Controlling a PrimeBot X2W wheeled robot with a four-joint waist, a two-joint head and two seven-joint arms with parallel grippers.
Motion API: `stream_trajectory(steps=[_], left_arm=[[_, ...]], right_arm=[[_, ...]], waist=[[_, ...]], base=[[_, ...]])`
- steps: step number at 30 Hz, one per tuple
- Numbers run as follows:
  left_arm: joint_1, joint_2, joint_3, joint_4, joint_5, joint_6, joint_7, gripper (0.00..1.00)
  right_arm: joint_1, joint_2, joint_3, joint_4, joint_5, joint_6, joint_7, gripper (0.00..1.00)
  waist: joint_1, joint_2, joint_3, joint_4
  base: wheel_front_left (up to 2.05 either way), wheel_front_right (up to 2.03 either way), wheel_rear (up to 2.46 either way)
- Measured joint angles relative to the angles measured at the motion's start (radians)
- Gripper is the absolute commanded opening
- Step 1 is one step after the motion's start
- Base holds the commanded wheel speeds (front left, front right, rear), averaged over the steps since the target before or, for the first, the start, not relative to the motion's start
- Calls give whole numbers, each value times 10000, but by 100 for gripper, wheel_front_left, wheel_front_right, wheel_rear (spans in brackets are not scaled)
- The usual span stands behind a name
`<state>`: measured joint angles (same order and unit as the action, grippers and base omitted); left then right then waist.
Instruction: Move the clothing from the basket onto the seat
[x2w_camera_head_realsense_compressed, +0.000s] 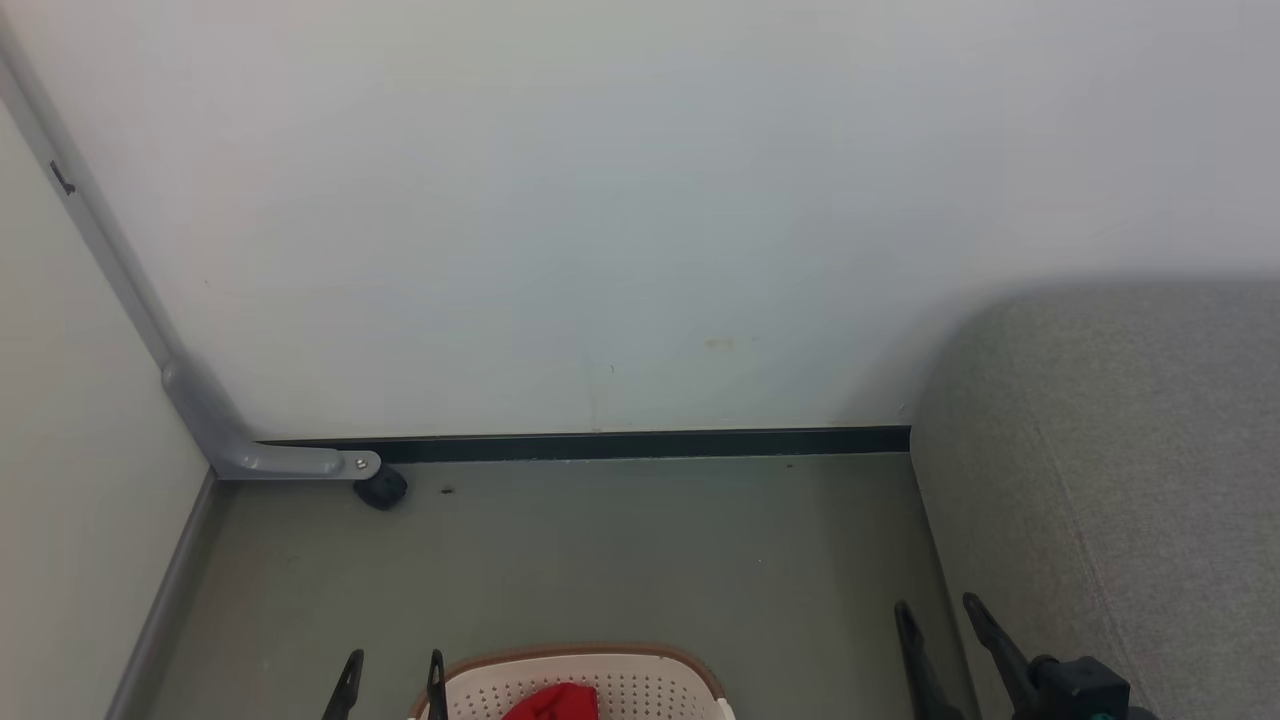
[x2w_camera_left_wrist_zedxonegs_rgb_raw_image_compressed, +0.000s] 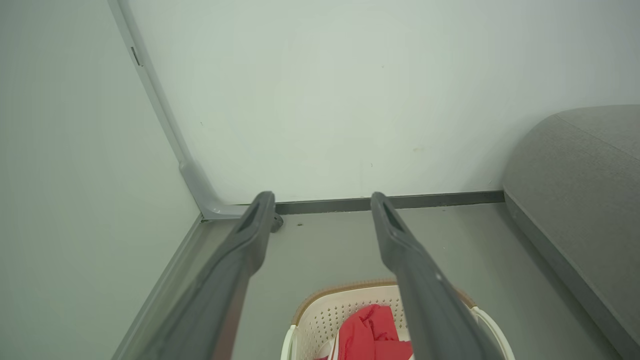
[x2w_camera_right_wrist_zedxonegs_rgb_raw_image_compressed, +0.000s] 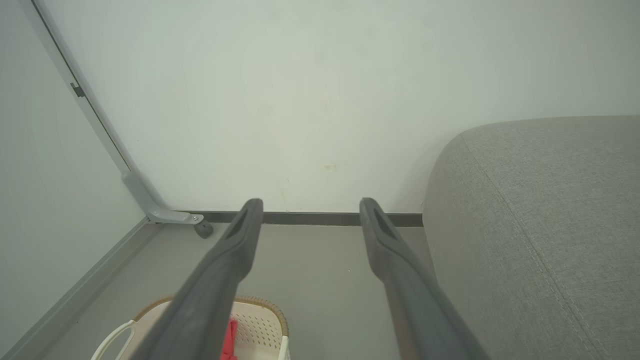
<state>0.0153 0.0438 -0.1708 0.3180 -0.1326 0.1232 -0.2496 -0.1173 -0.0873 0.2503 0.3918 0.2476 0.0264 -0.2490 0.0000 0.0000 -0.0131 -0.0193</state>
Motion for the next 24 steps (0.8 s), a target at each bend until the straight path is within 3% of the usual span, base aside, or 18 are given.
stream_trajectory(steps=[6, 24], left_arm=[[-149, 0, 8, 274, -646, 0, 0, 100], [-274, 0, -171, 725, -675, 0, 0, 100]], right_arm=[[-21, 23, 15, 182, -4, 2, 0, 100], [-172, 56, 59, 497, -15, 92, 0, 100]], waist=[[0, 0, -7, -42], [0, 0, -145, -65]], base=[[0, 0, 0], [0, 0, 0]])
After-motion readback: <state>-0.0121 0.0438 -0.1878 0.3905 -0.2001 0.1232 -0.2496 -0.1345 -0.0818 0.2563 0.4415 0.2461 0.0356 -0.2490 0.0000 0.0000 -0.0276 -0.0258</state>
